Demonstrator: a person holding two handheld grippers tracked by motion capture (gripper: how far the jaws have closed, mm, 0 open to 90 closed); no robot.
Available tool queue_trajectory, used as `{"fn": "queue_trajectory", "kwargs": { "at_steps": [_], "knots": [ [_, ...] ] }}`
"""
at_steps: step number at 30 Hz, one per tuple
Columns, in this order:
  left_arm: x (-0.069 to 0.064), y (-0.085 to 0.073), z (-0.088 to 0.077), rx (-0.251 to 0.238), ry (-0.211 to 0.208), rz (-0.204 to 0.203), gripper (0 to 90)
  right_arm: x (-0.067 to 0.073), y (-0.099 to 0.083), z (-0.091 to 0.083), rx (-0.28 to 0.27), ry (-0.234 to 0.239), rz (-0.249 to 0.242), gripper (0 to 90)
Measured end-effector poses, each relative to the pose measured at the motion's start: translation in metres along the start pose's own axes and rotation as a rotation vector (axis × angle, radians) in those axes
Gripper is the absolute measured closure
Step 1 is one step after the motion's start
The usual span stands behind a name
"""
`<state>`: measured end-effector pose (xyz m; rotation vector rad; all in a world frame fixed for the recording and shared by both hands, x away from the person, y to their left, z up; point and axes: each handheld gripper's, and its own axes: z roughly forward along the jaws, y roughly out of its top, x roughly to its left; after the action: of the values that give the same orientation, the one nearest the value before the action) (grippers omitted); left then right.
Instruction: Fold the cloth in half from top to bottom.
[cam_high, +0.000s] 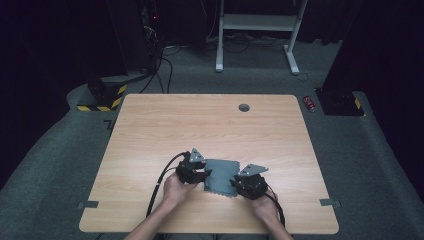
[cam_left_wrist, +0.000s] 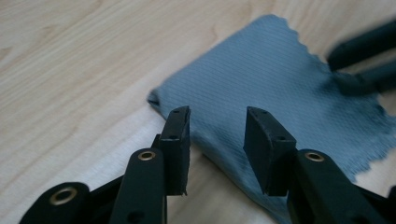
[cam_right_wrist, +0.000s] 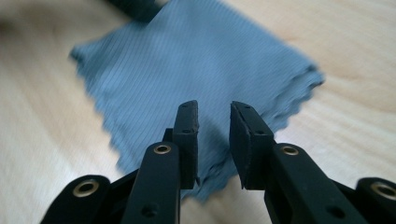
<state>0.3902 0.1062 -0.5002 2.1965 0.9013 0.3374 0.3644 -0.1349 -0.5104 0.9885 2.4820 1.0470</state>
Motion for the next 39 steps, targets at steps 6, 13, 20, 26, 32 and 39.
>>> {"fn": "queue_trajectory", "kwargs": {
  "at_steps": [6,13,20,26,32,39],
  "knots": [
    [-0.01,-0.012,-0.002,-0.003,-0.003,0.038,60.2,-0.015,0.015,0.013,-0.044,-0.015,0.074,75.8],
    [-0.017,-0.031,-0.007,0.004,-0.036,0.042,58.8,-0.033,0.026,0.033,0.009,-0.069,0.085,78.3],
    [-0.008,-0.028,-0.019,-0.043,-0.064,-0.004,53.1,-0.045,0.027,0.028,0.017,-0.114,0.113,74.2],
    [0.024,-0.001,-0.003,-0.036,0.05,-0.119,50.1,-0.046,0.03,0.029,0.013,-0.108,0.125,68.9],
    [0.036,0.014,0.024,0.018,0.107,-0.118,52.0,-0.048,0.031,0.034,0.036,-0.103,0.129,68.5],
    [0.036,0.019,0.032,0.059,0.038,-0.071,74.2,-0.05,0.036,0.036,0.069,-0.056,0.086,84.6]
  ]
}}
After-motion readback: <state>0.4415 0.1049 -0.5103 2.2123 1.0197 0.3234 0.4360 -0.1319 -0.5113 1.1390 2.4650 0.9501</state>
